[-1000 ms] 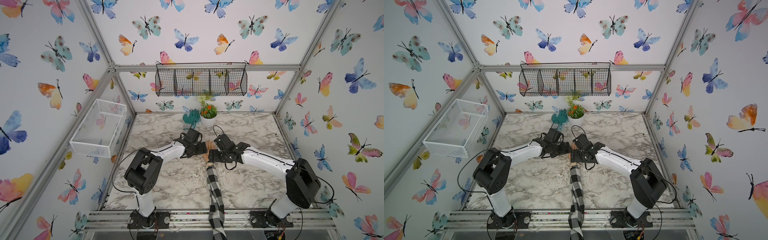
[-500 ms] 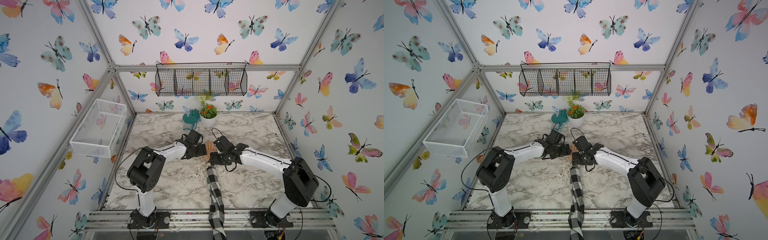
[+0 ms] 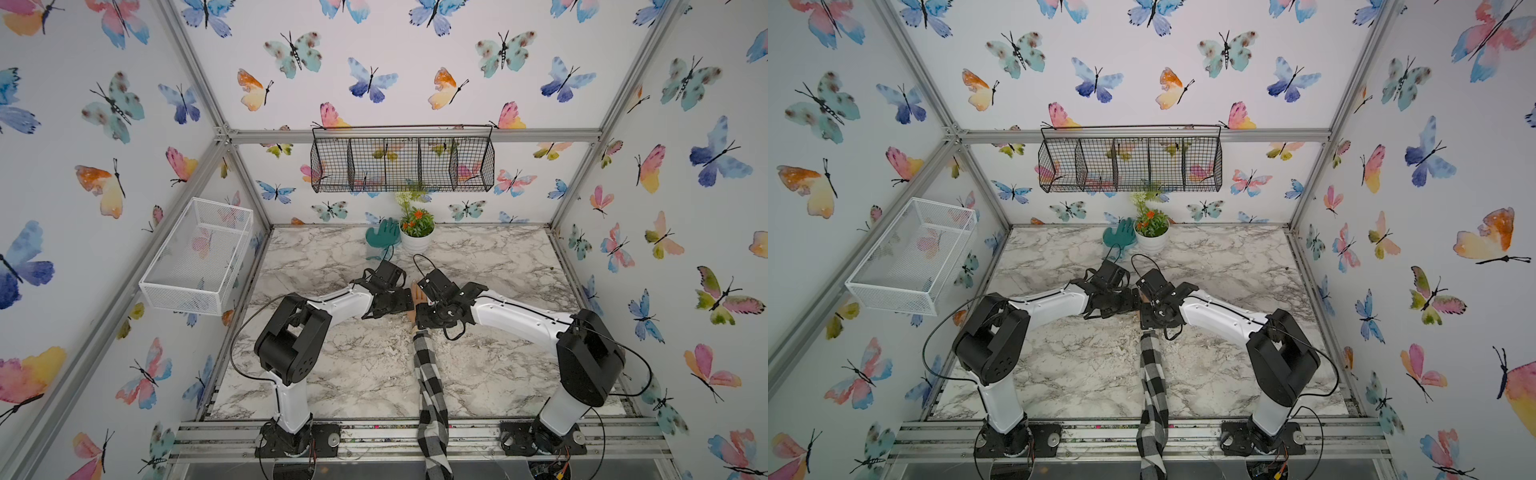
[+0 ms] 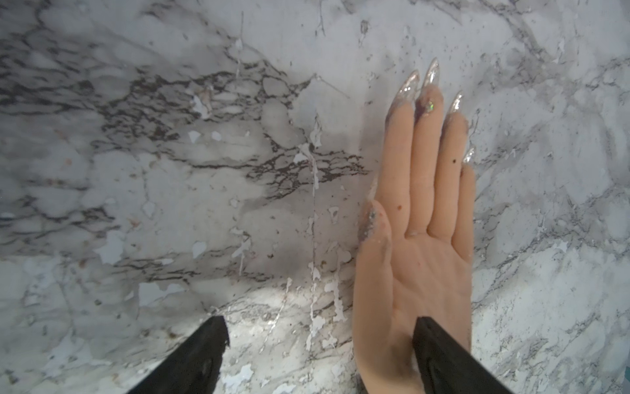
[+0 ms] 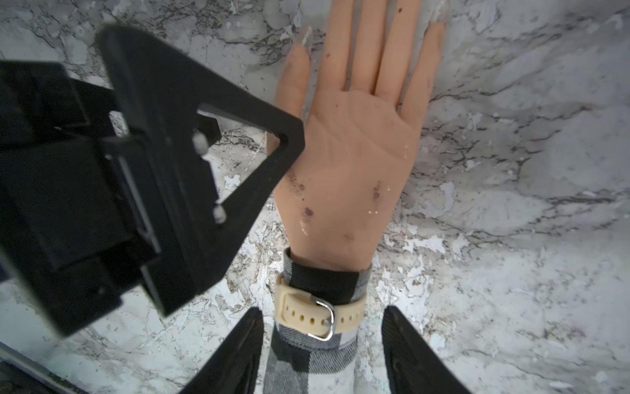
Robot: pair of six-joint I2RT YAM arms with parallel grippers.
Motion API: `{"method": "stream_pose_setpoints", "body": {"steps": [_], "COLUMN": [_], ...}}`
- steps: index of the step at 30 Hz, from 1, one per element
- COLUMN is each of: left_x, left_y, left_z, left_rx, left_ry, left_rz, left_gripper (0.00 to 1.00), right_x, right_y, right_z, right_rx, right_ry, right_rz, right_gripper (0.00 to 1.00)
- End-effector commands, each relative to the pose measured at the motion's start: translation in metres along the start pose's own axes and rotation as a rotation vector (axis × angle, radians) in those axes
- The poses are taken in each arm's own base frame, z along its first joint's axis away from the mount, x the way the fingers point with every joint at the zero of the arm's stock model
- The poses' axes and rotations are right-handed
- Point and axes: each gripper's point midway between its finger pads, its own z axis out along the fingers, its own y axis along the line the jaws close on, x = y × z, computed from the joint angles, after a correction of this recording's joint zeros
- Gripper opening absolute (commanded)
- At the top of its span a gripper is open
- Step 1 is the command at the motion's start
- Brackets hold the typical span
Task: Take off the watch
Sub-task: Untie the watch from the hand.
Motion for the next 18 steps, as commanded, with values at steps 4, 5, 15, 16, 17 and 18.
{"method": "stream_pose_setpoints", "body": {"steps": [4, 5, 15, 16, 17, 18], "left_x": [0.012, 0.012, 0.02, 0.02, 0.02, 0.02], "left_y": [-0.005, -0.005, -0.012, -0.012, -0.012, -0.012], "left_z": [0.01, 0.011, 0.016, 0.016, 0.016, 0.017], "left_rx": [0.049, 0.055, 0.112, 0.113, 0.115, 0.116], "left_ry": [0.054, 0.057, 0.086, 0.087, 0.087, 0.087], "left_rz": [-0.025, -0.03, -0.059, -0.06, -0.061, -0.06], "left_gripper": [0.8, 0.79, 0.69, 0.69, 0.68, 0.68], "right_x": [0.01, 0.011, 0.005, 0.005, 0.004, 0.003], "right_y": [-0.006, -0.007, -0.002, -0.001, 0.0, 0.001], "right_z": [0.008, 0.008, 0.006, 0.005, 0.005, 0.005], "right_rx": [0.082, 0.091, 0.105, 0.105, 0.104, 0.106], "right_ry": [0.039, 0.04, 0.015, 0.013, 0.012, 0.011], "right_rz": [-0.044, -0.046, -0.057, -0.059, -0.062, -0.063], "right_gripper": [0.55, 0.54, 0.48, 0.48, 0.48, 0.48]}}
